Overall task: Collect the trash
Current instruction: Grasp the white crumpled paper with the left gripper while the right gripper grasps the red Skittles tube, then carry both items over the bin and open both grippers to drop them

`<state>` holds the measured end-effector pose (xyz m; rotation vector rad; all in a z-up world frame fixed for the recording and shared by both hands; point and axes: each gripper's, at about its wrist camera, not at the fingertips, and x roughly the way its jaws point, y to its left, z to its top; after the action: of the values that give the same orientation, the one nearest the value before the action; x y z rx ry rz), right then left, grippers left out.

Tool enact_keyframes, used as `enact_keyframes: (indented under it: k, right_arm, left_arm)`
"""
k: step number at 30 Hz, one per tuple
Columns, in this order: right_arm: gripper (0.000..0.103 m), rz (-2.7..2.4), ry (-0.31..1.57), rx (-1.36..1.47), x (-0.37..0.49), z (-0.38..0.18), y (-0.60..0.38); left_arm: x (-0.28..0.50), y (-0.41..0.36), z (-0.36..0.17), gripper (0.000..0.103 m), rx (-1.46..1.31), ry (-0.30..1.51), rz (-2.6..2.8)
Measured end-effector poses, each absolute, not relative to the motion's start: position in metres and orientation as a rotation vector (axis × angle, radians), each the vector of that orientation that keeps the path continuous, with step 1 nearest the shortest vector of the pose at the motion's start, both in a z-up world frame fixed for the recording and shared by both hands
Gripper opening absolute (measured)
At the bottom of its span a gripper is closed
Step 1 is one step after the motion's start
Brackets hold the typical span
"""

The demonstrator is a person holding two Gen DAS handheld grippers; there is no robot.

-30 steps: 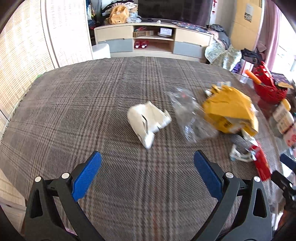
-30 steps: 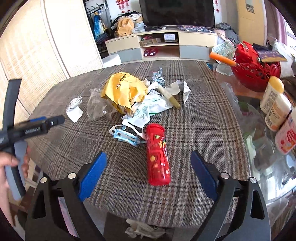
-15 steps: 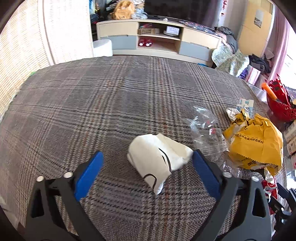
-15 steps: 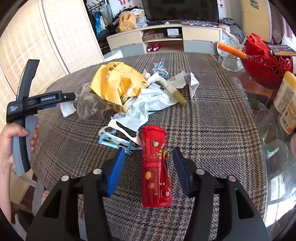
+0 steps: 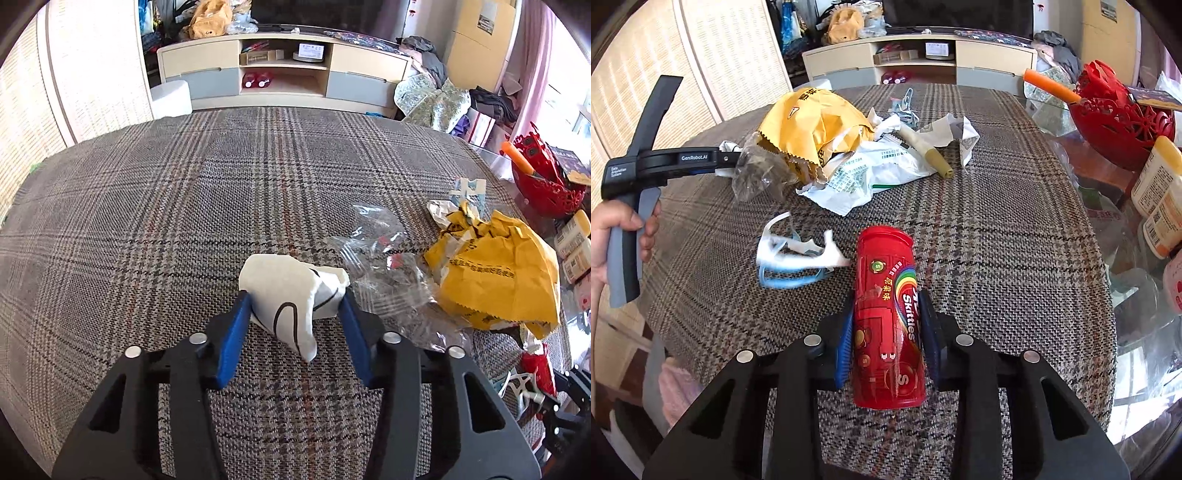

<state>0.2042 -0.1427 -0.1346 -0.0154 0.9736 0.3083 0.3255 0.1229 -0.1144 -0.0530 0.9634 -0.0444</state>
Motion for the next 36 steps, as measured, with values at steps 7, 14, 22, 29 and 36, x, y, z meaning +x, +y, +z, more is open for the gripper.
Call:
enact_keyframes:
  k: [7, 14, 22, 29, 36]
  right_arm:
    - [0.033, 0.321, 0.986, 0.029, 0.194, -0.133, -0.150]
    - [0.033, 0.307, 0.966, 0.050, 0.166, -0.116, -0.160]
    - [0.033, 0.310, 0.924, 0.063, 0.120, -0.085, -0.170]
    - [0.033, 0.302, 0.898, 0.053, 0.060, -0.068, -0.179]
    - [0.033, 0.261, 0.927, 0.068, 0.014, -0.088, -0.189]
  left_arm:
    - [0.300, 0.122, -0.098, 0.027, -0.021, 0.944, -0.045]
    - [0.260, 0.108, -0.074, 0.025, -0.002, 0.913, -0.071]
    - [0.184, 0.071, -0.043, 0.025, 0.016, 0.871, -0.128]
    - [0.105, 0.035, -0.018, 0.025, 0.010, 0.837, -0.194]
    - [0.037, 0.002, -0.046, 0.025, -0.036, 0.884, -0.294]
